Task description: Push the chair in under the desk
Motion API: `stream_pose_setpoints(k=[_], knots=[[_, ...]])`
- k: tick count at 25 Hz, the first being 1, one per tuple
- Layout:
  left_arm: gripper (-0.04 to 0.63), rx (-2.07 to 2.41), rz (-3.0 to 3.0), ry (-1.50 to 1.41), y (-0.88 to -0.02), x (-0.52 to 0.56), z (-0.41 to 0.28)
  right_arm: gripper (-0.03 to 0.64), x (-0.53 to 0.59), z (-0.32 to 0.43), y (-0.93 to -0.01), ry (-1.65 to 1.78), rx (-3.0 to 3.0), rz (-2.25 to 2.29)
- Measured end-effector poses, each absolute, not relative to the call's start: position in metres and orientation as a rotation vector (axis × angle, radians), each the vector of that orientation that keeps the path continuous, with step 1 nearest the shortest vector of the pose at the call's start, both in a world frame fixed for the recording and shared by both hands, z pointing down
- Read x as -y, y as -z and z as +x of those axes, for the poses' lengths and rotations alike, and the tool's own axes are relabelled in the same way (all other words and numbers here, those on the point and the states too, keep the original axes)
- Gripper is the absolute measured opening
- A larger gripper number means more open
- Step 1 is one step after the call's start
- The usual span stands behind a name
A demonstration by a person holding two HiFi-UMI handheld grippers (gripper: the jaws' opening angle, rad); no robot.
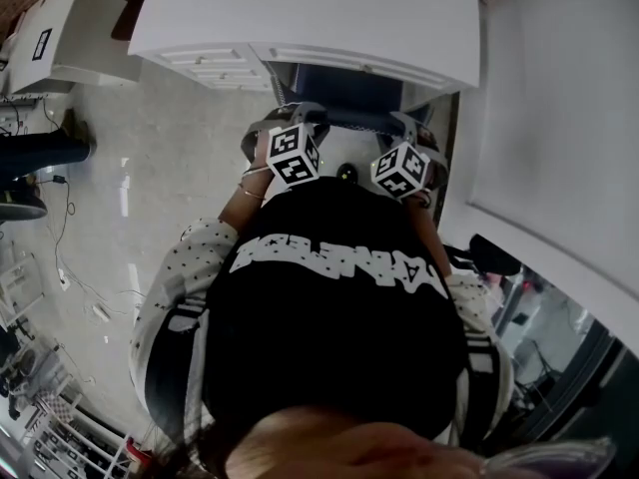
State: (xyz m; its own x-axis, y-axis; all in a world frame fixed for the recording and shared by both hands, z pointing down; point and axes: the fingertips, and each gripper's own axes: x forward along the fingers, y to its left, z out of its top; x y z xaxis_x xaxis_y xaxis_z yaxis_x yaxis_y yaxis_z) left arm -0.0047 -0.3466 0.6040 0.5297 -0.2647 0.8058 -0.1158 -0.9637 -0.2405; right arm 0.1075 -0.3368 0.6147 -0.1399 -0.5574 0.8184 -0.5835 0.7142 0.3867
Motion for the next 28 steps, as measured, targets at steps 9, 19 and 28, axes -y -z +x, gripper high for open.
stream_pose_setpoints(k=[9, 19, 28], knots=[[0.13, -0.343, -2.602, 1.421, -0.605, 0.36, -0.001, 0.184, 0.351, 0.112, -0.615, -0.014, 1.796, 0.897], [0.13, -0.363, -2.594, 1.435, -0.604, 0.373, 0.0, 0.184, 0.365, 0.112, -0.614, 0.001, 1.811, 0.884], [0.13, -0.359, -2.597, 1.442, -0.605, 0.382, 0.001, 0.183, 0.375, 0.113, -0.615, 0.003, 1.821, 0.871]])
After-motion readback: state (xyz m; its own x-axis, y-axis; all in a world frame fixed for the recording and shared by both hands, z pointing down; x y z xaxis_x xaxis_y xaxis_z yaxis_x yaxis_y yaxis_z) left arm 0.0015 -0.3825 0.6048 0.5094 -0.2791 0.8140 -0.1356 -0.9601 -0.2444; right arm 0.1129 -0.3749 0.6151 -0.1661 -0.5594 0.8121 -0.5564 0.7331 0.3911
